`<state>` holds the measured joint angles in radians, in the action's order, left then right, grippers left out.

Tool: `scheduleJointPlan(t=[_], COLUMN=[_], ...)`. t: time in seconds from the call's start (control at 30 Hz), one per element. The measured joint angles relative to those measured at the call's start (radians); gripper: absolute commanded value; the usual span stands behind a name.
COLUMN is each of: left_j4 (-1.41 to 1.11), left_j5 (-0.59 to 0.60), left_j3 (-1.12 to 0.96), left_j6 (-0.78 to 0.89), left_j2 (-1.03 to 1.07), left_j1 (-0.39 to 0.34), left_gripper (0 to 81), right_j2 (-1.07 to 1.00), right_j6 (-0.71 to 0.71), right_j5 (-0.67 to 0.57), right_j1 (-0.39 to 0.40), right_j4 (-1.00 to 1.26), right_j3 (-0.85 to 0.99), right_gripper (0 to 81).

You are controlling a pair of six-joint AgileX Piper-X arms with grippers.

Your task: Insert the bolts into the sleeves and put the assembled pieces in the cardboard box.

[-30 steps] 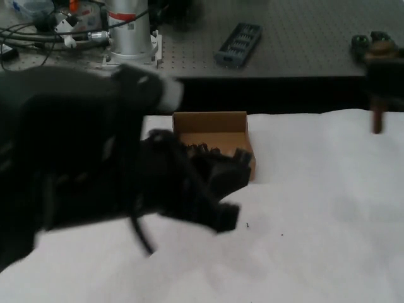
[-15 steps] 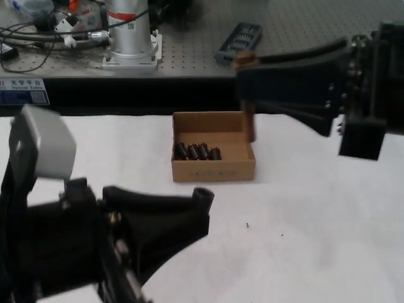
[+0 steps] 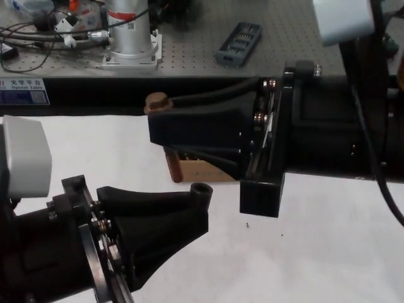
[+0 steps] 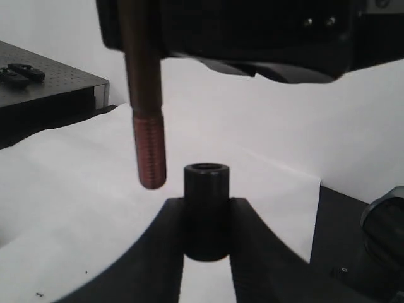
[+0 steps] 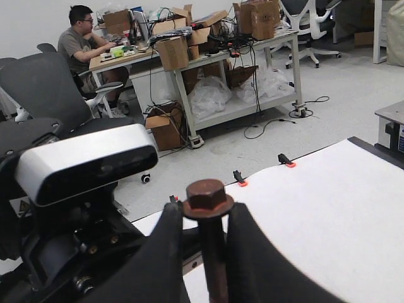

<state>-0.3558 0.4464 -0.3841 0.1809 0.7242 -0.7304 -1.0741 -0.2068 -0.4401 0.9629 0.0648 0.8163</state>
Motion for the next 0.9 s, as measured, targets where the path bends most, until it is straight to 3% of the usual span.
scheduleJointPlan(t=[0.43, 0.9], left_j4=[-0.009, -0.011], left_j5=[0.001, 0.001], left_j3=[0.0, 0.0], left_j6=[0.0, 0.0], left_j2=[-0.036, -0.036], left_j1=[0.0, 0.0], left_gripper=[0.6, 0.6], right_j2=[0.117, 0.101], right_j6=[0.0, 0.0], right_j5=[0.14, 0.138], right_j1=[0.002, 0.071], right_j4=[-0.027, -0.083], right_j3=[0.0, 0.0], right_gripper=[2.9, 2.9])
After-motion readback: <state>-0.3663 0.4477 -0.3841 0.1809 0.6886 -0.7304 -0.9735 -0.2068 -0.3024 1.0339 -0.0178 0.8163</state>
